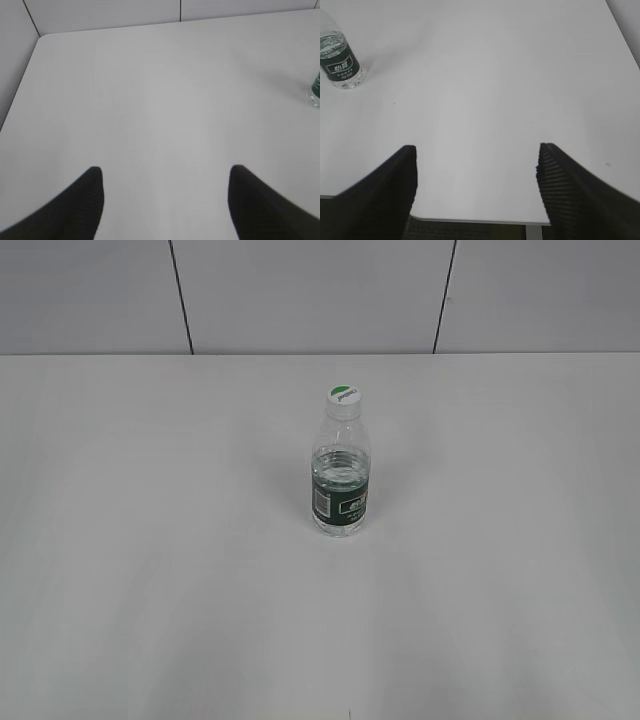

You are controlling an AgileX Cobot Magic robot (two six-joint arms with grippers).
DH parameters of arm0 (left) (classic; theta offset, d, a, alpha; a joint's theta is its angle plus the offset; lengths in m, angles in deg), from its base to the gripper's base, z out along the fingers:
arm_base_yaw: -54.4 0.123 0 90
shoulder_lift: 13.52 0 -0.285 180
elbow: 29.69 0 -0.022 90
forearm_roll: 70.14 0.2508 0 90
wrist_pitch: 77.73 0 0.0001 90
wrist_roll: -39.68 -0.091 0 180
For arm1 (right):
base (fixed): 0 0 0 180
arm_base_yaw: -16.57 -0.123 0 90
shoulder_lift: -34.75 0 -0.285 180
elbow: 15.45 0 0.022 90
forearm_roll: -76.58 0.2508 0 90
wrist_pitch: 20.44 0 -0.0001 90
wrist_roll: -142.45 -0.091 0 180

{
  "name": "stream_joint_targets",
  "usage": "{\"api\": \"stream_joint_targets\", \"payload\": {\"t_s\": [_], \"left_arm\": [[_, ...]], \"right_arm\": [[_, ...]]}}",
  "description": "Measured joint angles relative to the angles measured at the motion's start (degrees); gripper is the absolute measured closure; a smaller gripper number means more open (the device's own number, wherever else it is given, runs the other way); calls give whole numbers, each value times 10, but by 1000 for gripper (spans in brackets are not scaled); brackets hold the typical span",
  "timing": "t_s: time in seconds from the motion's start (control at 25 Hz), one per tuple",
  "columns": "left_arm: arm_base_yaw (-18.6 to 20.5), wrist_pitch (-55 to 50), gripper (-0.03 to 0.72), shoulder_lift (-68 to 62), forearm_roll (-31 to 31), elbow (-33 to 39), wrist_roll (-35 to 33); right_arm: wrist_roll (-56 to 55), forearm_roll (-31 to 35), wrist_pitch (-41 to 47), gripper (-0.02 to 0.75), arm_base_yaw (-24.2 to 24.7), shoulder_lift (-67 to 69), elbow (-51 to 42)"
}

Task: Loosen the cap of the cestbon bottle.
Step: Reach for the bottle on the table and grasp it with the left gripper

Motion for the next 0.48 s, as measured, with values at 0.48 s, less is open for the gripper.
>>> {"api": "stream_joint_targets", "payload": {"t_s": [0.48], "left_arm": [[0, 0, 214, 0, 0, 0, 0]], "right_arm": [[0, 0, 0, 169, 0, 0, 0]]}}
